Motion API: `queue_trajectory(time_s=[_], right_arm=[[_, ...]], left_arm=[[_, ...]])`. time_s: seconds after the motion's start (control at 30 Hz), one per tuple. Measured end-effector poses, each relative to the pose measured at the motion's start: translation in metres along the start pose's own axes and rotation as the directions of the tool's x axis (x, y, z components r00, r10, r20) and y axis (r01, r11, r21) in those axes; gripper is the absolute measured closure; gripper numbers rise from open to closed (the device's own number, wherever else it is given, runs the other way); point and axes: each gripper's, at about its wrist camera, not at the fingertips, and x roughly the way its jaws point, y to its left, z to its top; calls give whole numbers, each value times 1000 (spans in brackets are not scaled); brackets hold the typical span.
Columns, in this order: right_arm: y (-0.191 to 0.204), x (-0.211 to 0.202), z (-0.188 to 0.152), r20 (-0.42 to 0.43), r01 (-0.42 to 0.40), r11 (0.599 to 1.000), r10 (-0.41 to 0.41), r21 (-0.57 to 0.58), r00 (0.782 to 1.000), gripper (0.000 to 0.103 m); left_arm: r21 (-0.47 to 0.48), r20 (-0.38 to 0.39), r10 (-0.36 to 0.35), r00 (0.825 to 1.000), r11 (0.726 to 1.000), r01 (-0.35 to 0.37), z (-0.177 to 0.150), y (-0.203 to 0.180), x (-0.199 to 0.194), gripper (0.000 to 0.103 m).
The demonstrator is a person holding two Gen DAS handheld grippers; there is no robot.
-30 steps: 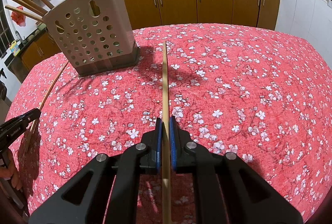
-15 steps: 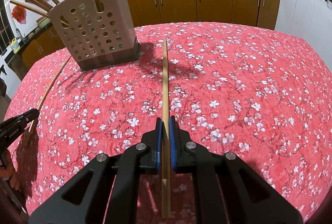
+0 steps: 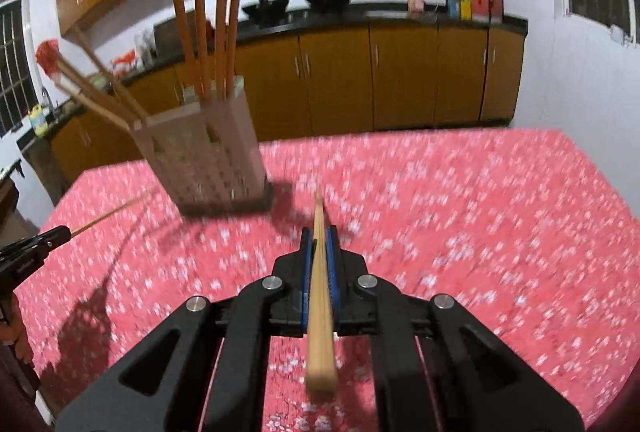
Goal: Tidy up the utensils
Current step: 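Lift both held chopsticks upright and carry them over the holder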
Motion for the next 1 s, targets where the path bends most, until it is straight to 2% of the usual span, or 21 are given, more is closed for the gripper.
queue_trajectory(time_s=[0.13,0.33,0.57,0.73,0.8,1.0], right_arm=[[0,-16,17,84,-1,1000,1,9,997,95],[2,-33,34,168,-8,1000,6,12,986,95],[13,-56,54,219,-117,993,113,6,969,95],[27,-84,76,304,-204,979,199,-17,931,95],[33,-93,88,355,-229,973,223,-24,908,95],[52,-99,113,463,-227,972,226,-55,857,95]], left_arm=[[-18,84,-29,996,999,30,22,-1,-26,96],[-46,185,-78,980,995,88,49,1,-57,96],[-5,235,-159,959,986,165,76,-10,-79,96],[39,299,-224,928,974,223,96,-31,-102,96],[50,332,-240,912,970,237,105,-39,-109,96],[39,456,-257,852,962,270,140,-62,-124,96]])
